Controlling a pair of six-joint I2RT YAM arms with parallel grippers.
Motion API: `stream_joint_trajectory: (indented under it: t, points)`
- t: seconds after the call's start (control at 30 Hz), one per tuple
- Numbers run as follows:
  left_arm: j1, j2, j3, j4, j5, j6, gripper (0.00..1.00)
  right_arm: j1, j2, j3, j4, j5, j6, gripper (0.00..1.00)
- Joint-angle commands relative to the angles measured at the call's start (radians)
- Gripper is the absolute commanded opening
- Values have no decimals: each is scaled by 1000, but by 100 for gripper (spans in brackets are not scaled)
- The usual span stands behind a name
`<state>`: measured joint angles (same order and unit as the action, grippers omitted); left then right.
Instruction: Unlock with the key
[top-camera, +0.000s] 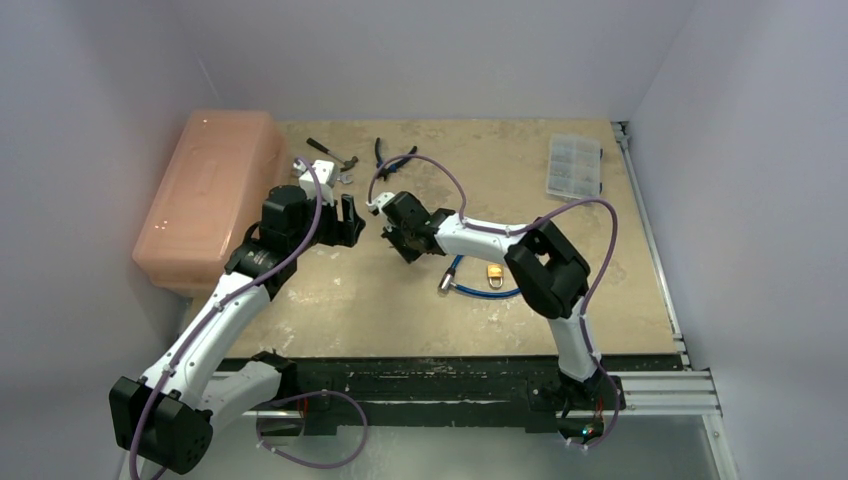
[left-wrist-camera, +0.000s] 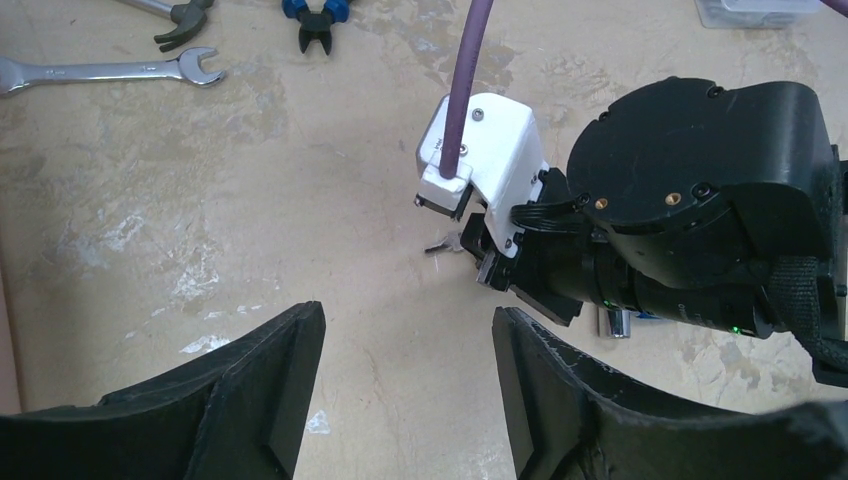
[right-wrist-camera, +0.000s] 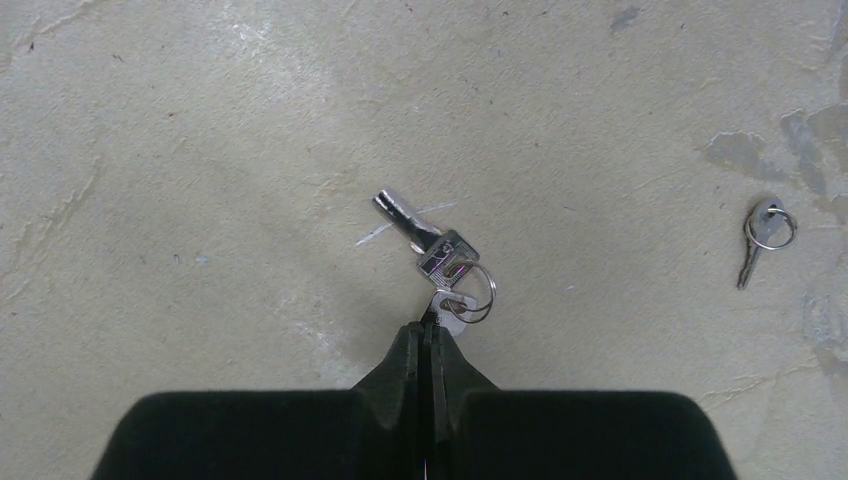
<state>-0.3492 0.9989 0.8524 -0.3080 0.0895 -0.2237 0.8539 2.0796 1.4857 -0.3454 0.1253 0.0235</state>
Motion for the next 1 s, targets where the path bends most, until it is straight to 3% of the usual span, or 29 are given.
stream_joint_trajectory:
  t: [0.0,0.43,0.53,0.57,0.67,0.7,0.77,0.97]
  points:
    - [-5,-2,4,29,-5,14,66,11,-59,-26,24,2,-19,0]
    - [-5,-20,-3,47,19,11,62,11,-218,-135,112,-102,-19,0]
    - [-5,-25,-5,48,23,11,62,11,-222,-134,94,-63,-11,0]
    - [-4,-25,-6,49,25,10,62,11,-217,-130,87,-41,5,8]
    - [-5,-26,-5,47,25,11,62,12,-202,-124,78,-5,67,53]
    - [-5,-27,-4,47,25,12,62,13,-195,-119,77,-4,85,61]
    - [-5,-29,-5,45,23,11,62,12,-170,-99,62,8,116,66]
    - [-5,-30,-4,46,25,12,62,13,-73,-18,9,44,187,67]
